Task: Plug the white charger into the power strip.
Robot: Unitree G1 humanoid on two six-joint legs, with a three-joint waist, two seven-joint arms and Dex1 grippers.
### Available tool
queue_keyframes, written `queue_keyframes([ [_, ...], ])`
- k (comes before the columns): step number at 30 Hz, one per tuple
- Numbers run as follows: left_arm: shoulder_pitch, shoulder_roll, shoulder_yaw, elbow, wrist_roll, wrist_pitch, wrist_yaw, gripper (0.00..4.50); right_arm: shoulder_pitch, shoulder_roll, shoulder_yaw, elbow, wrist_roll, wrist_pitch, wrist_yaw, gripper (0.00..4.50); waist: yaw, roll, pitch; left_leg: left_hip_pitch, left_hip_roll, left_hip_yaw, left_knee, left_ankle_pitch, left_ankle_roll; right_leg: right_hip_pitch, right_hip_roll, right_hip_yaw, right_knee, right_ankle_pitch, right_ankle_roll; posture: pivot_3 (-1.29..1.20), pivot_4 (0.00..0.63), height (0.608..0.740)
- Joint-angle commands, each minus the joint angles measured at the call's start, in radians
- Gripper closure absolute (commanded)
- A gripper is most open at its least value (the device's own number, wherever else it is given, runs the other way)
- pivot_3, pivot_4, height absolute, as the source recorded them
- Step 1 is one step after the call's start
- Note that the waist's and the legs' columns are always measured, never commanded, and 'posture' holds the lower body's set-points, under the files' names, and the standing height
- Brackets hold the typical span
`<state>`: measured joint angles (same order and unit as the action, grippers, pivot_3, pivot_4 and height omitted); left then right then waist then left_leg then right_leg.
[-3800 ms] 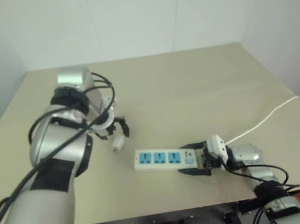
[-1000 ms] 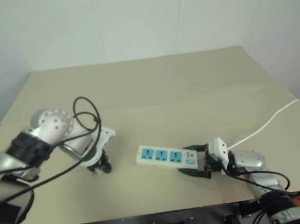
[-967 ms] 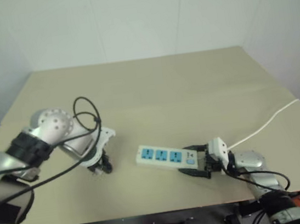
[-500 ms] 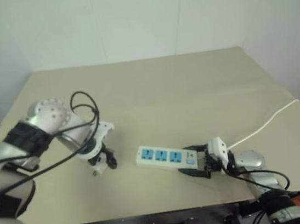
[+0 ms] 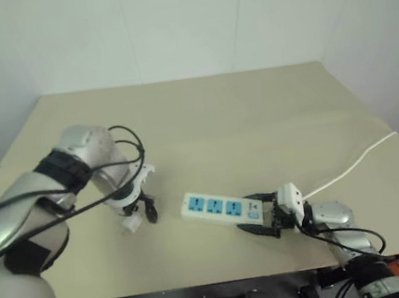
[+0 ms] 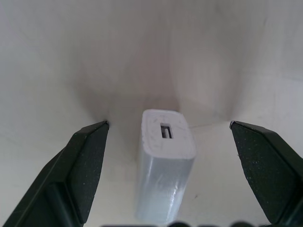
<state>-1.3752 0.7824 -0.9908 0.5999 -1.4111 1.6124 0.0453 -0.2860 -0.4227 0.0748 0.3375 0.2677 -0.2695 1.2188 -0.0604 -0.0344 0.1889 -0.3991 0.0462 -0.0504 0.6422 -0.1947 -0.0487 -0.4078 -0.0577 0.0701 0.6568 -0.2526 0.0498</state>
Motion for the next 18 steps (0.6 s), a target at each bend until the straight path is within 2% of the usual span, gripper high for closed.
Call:
queue_keyframes([
  [1, -0.026, -0.020, 0.010, 0.018, 0.108, 0.002, -0.085, 0.04, 0.030, 0.003, 0.021, -0.013, -0.001, 0.017, -0.001, 1.01, 0.001, 0.000, 0.000, 0.000, 0.000, 0.000, 0.000, 0.000, 0.000, 0.000, 0.000, 0.000, 0.000, 0.000, 0.000, 0.00, 0.150, 0.740],
  [5, -0.031, -0.043, 0.014, 0.021, 0.210, 0.002, -0.174, 0.04, 0.034, 0.005, 0.021, -0.021, -0.004, 0.021, -0.012, 1.01, 0.001, 0.000, 0.000, 0.000, 0.000, 0.000, 0.000, 0.000, 0.000, 0.000, 0.000, 0.000, 0.000, 0.000, 0.000, 0.00, 0.150, 0.740],
  [6, -0.031, -0.044, 0.013, 0.014, 0.227, 0.002, -0.194, 0.21, 0.036, 0.005, 0.021, -0.022, -0.005, 0.021, -0.014, 1.01, 0.001, 0.000, 0.000, 0.000, 0.000, 0.000, 0.000, 0.000, 0.000, 0.000, 0.000, 0.000, 0.000, 0.000, 0.000, 0.00, 0.150, 0.740],
  [8, -0.027, -0.043, 0.008, 0.003, 0.255, 0.002, -0.231, 0.62, 0.038, 0.005, 0.020, -0.024, -0.005, 0.022, -0.019, 1.01, 0.000, 0.000, 0.000, 0.000, 0.000, 0.000, 0.000, 0.000, 0.000, 0.000, 0.000, 0.000, 0.000, 0.000, 0.000, 0.00, 0.150, 0.740],
  [18, -0.032, -0.009, -0.030, -0.062, 0.288, 0.002, -0.345, 3.42, 0.024, 0.005, 0.022, -0.002, -0.018, 0.010, -0.030, 1.01, -0.002, 0.000, 0.000, 0.000, 0.000, 0.000, 0.000, 0.000, 0.000, 0.000, 0.000, 0.000, 0.000, 0.000, 0.000, 0.00, 0.150, 0.740],
])
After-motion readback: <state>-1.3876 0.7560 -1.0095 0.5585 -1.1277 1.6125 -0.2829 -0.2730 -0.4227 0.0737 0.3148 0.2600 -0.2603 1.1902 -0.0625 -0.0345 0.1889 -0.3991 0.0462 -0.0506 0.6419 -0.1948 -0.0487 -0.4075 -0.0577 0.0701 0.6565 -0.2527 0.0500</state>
